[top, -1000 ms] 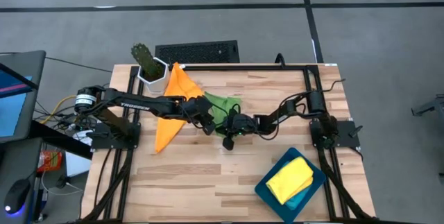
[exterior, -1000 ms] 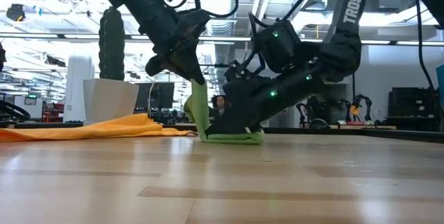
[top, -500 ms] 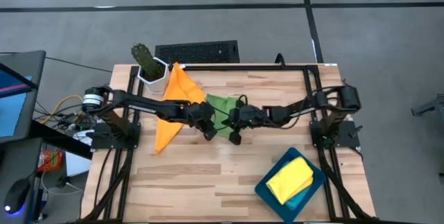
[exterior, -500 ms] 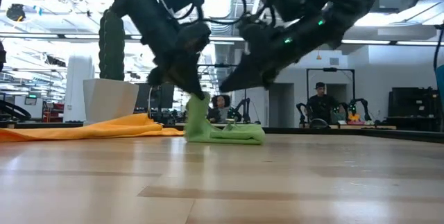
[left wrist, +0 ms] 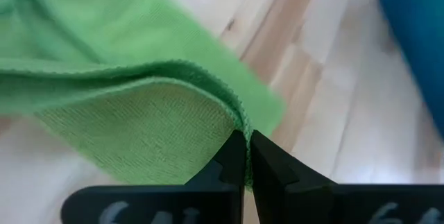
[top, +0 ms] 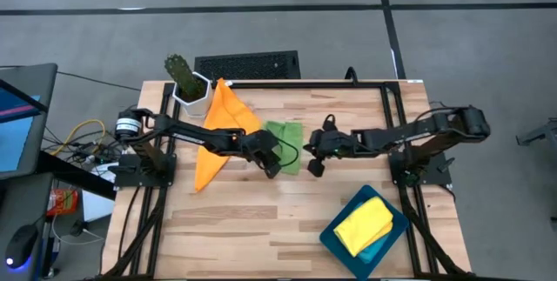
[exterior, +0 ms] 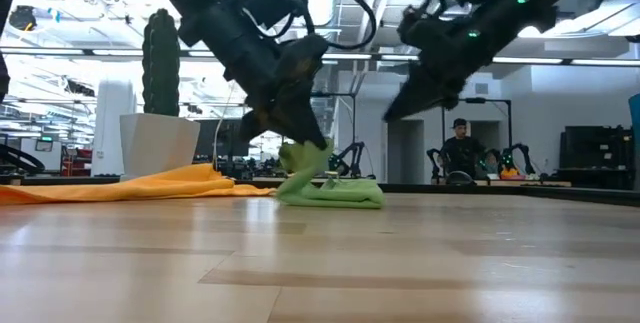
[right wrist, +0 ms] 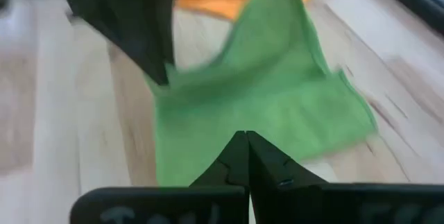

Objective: Fold microfiber towels
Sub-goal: Fold the green microfiber towel

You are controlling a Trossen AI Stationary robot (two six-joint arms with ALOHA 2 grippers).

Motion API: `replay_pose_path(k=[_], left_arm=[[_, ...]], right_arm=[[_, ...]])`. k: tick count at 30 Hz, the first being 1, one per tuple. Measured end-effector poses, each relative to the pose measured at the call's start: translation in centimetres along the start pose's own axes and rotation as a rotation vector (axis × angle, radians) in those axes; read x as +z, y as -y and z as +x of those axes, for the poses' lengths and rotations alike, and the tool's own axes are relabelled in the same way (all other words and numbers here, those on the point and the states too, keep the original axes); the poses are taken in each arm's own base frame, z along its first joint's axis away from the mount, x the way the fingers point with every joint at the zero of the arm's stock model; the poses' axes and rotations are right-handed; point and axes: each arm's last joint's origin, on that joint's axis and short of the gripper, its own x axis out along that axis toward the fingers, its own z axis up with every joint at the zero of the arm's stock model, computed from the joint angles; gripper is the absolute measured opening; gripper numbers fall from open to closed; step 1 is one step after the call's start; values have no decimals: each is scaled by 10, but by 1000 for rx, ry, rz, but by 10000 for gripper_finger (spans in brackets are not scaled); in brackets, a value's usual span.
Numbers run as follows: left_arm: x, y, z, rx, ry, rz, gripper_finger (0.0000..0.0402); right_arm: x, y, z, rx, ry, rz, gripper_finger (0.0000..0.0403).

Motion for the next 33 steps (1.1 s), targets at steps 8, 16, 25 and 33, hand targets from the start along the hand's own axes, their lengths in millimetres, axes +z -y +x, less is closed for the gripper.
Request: replay_pose_path(k=[8, 16, 25, 33], left_arm=[[9, 7, 8, -12, -14, 27, 0], [16, 15, 32, -46, -78, 60, 0], [33, 27, 39, -22, -62, 93, 0], [43, 32, 36, -14, -69, 150, 0]], right_arm=[[-16, 5, -3, -41, -59, 40, 24], [-26, -1, 7, -37, -121, 27, 22], [-31, -4, 12, -37, -142, 27, 23], [-54, -7, 29, 11, -71, 41, 22]])
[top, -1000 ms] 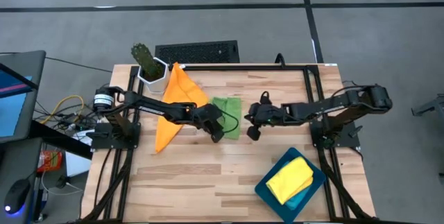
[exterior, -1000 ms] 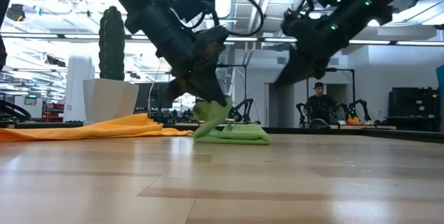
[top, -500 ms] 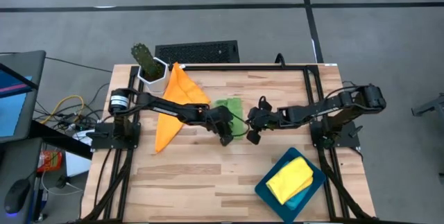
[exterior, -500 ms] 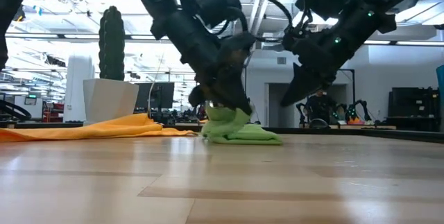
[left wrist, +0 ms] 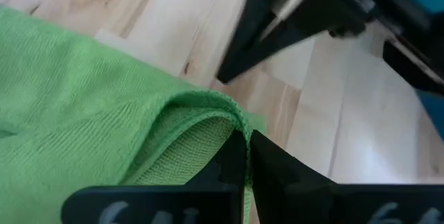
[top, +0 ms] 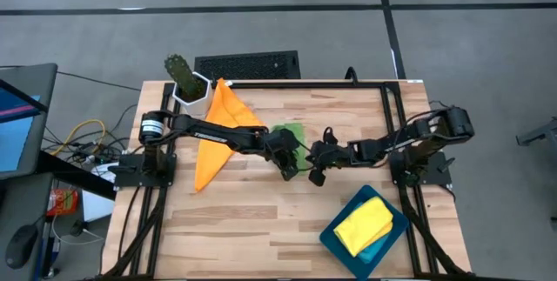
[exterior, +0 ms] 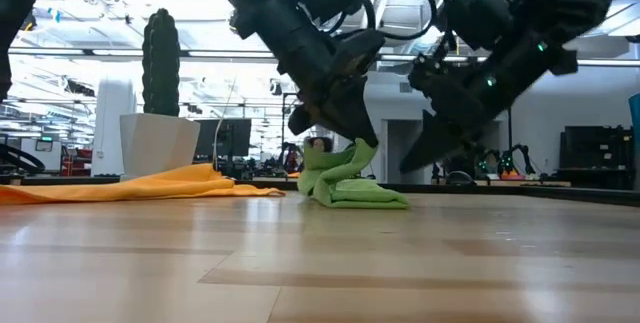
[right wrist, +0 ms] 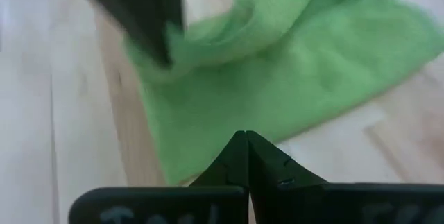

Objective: Fold microfiber towels
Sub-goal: Fold the green microfiber towel

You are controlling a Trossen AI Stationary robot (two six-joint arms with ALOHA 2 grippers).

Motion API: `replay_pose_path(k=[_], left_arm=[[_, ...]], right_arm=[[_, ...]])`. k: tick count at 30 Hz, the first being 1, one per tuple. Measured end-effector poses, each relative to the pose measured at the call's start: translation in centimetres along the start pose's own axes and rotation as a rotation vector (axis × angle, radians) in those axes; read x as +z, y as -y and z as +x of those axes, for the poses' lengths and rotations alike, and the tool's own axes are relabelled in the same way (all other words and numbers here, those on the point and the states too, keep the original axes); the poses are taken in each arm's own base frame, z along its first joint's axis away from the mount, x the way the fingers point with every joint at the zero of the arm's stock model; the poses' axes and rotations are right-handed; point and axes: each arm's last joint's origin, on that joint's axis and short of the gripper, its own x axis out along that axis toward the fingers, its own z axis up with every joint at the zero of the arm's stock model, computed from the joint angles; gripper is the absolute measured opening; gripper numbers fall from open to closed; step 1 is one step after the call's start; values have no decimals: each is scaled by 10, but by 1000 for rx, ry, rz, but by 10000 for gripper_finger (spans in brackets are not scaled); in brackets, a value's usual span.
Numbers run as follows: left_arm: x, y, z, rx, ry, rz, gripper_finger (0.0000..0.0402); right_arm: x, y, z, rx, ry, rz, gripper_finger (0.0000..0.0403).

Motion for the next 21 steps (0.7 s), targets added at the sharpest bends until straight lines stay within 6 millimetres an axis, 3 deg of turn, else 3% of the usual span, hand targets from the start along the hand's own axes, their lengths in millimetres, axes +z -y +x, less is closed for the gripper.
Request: replay_pose_path(k=[5, 11, 21], left_arm=[[0, -1, 0, 14, 2, 12, 0], [-7, -3, 17, 11, -27, 13, 0], [-15, -5, 33, -40, -65, 7, 5]], right_arm=[[-8, -2, 11, 21, 1, -20, 22], [-15, -5, 24, 70, -3, -21, 19], [-18, -5, 29, 67, -17, -6, 23]])
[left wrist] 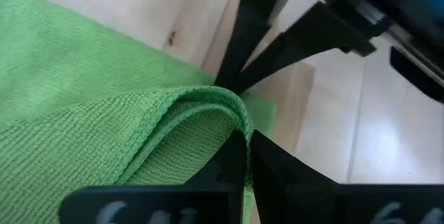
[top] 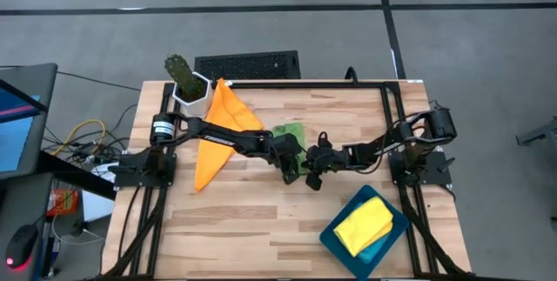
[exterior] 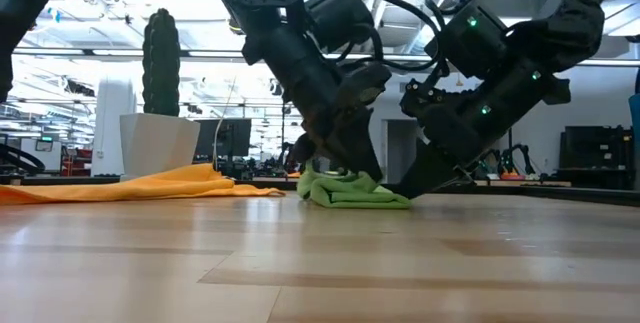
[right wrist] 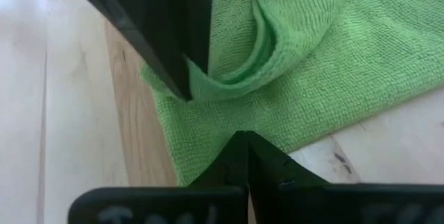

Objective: Fold microfiber towels
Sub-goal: Fold the green microfiber towel

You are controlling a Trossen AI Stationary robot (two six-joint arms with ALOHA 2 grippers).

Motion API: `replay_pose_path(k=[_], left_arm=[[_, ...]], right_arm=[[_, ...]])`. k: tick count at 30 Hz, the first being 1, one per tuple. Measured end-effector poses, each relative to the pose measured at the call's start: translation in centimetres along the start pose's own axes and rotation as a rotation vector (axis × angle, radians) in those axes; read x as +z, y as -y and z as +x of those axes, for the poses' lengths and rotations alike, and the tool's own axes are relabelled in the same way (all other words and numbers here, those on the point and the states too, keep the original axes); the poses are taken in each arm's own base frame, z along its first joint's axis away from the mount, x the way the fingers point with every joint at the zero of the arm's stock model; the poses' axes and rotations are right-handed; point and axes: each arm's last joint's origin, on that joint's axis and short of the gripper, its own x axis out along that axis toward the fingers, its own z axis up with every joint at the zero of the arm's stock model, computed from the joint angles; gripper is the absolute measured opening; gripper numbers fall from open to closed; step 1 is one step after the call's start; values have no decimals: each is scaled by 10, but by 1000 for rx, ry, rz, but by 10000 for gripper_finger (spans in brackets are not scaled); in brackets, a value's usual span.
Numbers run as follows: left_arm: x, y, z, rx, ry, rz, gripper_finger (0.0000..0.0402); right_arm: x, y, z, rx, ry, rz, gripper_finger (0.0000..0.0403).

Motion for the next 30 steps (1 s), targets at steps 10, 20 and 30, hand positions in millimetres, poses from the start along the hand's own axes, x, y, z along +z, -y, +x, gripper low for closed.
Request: replay_pose_path(k=[10, 20, 30], left_arm=[[3, 9, 0, -77, 36, -29, 14], [4, 10, 0, -65, 52, 22, 80], [22, -2, -13, -135, 67, -33, 203]], right_arm=[[0, 0, 0, 3, 5, 1, 27], [0, 0, 0, 3, 4, 1, 28], [0, 0, 0, 3, 4, 2, 30]])
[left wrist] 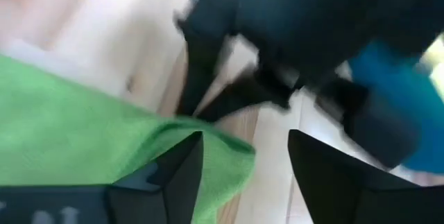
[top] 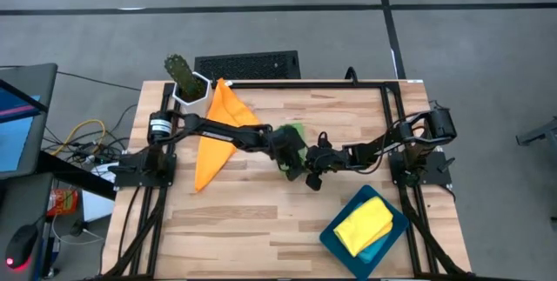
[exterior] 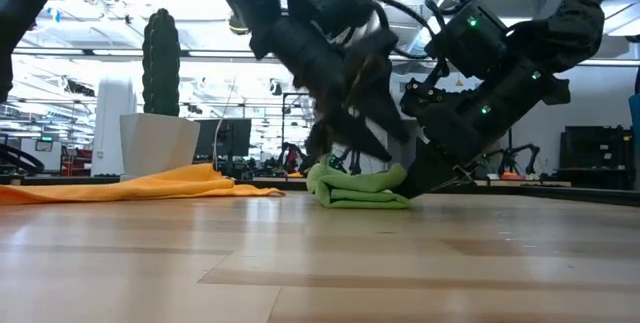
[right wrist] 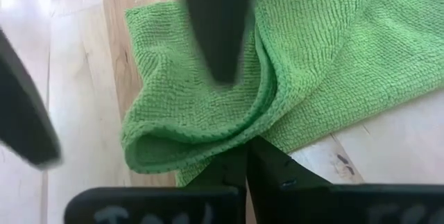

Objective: Fold microfiber towels
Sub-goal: Fold the green microfiber towel

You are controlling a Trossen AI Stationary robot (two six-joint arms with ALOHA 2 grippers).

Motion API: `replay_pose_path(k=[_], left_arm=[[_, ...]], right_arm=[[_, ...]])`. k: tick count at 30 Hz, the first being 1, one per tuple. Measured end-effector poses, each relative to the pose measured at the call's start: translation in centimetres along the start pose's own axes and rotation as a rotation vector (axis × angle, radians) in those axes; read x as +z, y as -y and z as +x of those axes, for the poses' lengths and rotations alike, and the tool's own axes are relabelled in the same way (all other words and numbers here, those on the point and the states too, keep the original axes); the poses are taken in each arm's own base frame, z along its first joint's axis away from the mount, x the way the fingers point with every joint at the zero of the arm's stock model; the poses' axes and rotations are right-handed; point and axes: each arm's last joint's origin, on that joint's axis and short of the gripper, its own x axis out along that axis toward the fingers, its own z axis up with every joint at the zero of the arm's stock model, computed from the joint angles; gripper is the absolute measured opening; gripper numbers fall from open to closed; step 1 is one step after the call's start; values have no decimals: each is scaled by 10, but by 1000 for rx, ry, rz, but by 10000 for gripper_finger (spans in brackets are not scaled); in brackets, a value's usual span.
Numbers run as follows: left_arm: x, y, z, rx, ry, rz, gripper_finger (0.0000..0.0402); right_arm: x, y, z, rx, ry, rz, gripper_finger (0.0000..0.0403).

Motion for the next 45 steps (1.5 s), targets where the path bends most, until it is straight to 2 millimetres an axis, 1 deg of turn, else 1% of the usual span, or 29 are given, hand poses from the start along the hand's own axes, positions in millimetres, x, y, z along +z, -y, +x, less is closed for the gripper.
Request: replay_pose_path(k=[3, 5, 8, 10, 12, 15, 19, 23, 28, 32, 39, 42, 45], left_arm=[[14, -3, -15, 17, -19, -19, 215], [17, -5, -23, 26, -76, -12, 216], [11, -2, -33, 35, -180, 28, 209], [3, 3, -36, 44, -230, 66, 197], [-7, 6, -34, 49, -245, 88, 182], [-18, 7, -27, 81, -202, 118, 155], [-30, 0, -16, 190, -122, 120, 124], [-32, -2, -12, 162, -30, 118, 102], [-40, -7, -9, 157, -22, 110, 80], [-49, -12, -7, 183, -28, 101, 68], [-48, -13, -6, 209, 27, 100, 63], [-46, -13, -6, 207, 44, 101, 63], [-46, -13, -6, 214, 50, 103, 63]], right_arm=[[0, 0, 0, 0, 0, 0, 29], [0, 0, 0, 0, 0, 0, 29], [1, 0, -1, 1, 2, 1, 31], [2, 0, -1, 2, 9, 2, 31], [1, 0, -1, 2, 6, 2, 30], [1, 0, -1, 2, 7, 2, 27], [2, 0, -1, 2, 8, 4, 28], [2, 0, -1, 3, 8, 4, 29], [4, -1, -5, 11, 16, 29, 25], [11, -1, -15, 12, 37, 33, 24], [28, -2, -41, 32, 101, 43, 26], [33, -7, -45, 66, 159, 24, 26], [33, -12, -45, 87, 166, 13, 26]])
